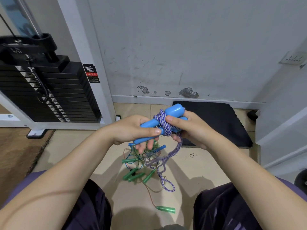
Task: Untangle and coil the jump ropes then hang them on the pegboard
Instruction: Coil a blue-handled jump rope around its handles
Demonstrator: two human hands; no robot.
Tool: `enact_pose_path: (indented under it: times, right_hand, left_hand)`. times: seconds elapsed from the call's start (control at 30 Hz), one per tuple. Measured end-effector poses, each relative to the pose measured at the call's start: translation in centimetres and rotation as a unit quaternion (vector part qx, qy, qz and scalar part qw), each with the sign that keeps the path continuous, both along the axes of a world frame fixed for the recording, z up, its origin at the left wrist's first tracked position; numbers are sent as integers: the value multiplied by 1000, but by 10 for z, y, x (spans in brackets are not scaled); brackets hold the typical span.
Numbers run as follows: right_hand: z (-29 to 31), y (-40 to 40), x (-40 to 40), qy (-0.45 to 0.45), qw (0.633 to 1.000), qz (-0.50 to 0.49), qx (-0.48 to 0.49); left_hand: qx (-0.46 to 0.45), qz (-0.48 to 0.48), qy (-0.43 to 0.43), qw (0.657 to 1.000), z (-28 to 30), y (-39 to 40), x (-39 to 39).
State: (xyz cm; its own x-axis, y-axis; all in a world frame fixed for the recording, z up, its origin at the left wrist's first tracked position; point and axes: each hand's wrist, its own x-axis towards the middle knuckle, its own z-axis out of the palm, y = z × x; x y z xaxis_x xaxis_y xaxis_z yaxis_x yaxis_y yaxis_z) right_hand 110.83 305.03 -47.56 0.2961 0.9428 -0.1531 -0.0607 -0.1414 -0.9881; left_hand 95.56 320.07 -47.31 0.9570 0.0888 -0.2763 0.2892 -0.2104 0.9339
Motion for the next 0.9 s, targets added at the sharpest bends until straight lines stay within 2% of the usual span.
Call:
enact_pose_path:
  times: [0.17,0.33,0.43,0.53,0.7,0.83,0.9]
  right_hand:
    - [-4,3,3,-19,996,-82,-32]
    - [-3,5,12,100,993,-31,49]
    - [-7,5,9,3,999,1,35]
    - [-16,8,2,-109,994,-13,-2]
    - [-14,6,0,-159,986,-20,-55]
    - [-11,2,5,-66,997,-8,-39]
    - [-4,-1,9,-41,997,-6,-70]
  left_hand:
    - [38,28,0,999,-8,-2,4]
    - [-48,92,-58,993,-8,-6,9]
    - [-115,145,-90,979,-5,-8,11]
    - [-164,233,-120,951,-2,-6,13]
    - [-150,337,-141,919,-1,7,11]
    - [-56,354,-133,924,0,13,6]
    - [-23,357,-122,926,-1,14,5]
